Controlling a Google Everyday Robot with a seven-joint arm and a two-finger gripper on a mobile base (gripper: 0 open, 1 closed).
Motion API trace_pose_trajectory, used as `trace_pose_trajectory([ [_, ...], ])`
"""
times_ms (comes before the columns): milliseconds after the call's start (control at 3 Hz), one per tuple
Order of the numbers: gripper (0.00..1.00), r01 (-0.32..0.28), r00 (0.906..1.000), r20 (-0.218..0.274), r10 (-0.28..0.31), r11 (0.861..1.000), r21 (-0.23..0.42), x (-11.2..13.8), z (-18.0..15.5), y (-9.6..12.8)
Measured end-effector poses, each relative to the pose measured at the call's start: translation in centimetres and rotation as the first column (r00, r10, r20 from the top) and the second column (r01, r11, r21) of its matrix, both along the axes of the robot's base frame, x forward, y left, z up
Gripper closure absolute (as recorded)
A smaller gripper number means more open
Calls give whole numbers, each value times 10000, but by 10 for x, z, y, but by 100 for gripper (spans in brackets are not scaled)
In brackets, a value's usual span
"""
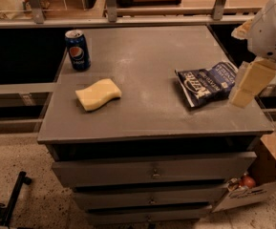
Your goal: Move blue chip bag near sponge
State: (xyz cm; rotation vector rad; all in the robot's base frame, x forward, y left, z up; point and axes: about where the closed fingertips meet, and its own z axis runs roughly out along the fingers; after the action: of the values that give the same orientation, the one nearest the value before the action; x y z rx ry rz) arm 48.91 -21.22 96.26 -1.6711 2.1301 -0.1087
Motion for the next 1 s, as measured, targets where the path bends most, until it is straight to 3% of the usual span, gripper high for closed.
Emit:
trace_pose_trajectory([
  [667,0,277,9996,-51,-275,9990,362,75,-76,-14],
  [1000,0,420,9987,-303,-405,9977,524,99,-111,-20],
])
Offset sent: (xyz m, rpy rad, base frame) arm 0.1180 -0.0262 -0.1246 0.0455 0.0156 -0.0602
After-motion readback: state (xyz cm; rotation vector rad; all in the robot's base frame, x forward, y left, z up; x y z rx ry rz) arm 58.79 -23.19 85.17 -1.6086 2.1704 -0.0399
